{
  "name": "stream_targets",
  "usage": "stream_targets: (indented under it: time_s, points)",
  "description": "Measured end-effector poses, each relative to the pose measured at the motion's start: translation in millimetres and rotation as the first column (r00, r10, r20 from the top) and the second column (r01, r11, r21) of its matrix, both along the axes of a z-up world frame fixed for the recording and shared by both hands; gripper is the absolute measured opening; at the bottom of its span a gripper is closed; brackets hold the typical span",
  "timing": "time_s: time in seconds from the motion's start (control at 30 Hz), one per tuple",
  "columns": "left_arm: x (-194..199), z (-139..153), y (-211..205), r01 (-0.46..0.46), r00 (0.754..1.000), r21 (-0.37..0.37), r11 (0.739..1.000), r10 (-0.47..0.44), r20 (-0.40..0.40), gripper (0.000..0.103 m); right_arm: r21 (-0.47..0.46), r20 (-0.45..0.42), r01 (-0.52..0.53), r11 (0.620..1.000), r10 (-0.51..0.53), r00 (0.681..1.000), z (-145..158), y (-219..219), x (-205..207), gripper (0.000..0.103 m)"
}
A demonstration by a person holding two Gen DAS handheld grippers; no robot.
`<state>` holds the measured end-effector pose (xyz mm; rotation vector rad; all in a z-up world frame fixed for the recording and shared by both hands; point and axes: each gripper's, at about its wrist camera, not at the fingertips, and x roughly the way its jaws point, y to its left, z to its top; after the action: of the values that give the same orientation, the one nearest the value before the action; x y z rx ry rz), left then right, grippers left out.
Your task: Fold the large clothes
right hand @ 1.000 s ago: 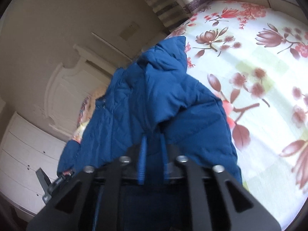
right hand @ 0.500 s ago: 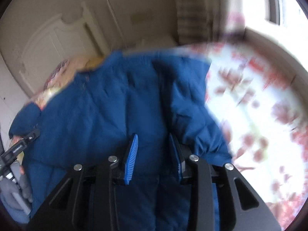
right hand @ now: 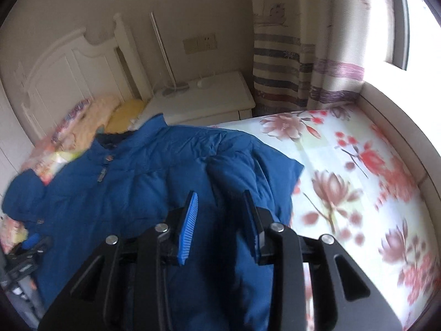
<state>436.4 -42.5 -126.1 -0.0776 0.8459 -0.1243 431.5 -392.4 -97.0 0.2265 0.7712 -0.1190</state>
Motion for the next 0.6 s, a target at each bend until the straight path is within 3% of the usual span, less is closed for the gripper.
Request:
stream_targets:
  time_s: [0.1,0.2,0.27,0.3,0.37,0.4,0.5,0.6]
  points:
    - [1,0,1,0.002,1.000,-0.007,1.000,-0.002,-0.001,0.091,-0.006,-0.122,-0.013,1.000,0.012,0.992,-26,-2,20,0.032]
    - [1,-1,2,0.003,1.000,-0.019,1.000,-0.003,-0.002,0.091,-0.010,-0.115,0.013,1.000,-0.014,0.993,-21,-1,16,0.032]
    - [2,-1,2,0.004,1.000,-0.023,1.000,-0.004,-0.003,0.091,-0.034,-0.062,0.019,0.999,-0.021,0.998,-7,10,9,0.034]
    - [2,-1,2,0.004,1.000,-0.022,1.000,-0.004,-0.003,0.091,-0.057,-0.025,0.007,0.998,-0.008,1.000,1,18,5,0.037]
    - [2,-1,2,0.004,1.000,-0.024,1.000,-0.005,-0.003,0.091,-0.133,0.003,0.002,0.991,-0.001,1.000,5,29,7,0.059]
    - [2,-1,3,0.004,1.000,-0.025,1.000,-0.004,-0.003,0.091,-0.157,-0.022,0.006,0.988,-0.010,1.000,1,31,11,0.064]
    - [2,-1,3,0.005,1.000,-0.036,0.999,-0.004,0.001,0.091,-0.126,-0.160,-0.002,0.992,-0.018,0.987,-28,25,28,0.066]
    - [0,1,6,0.000,1.000,-0.054,0.999,0.001,0.013,0.091,-0.157,-0.130,0.026,0.987,-0.047,0.990,-11,40,16,0.065]
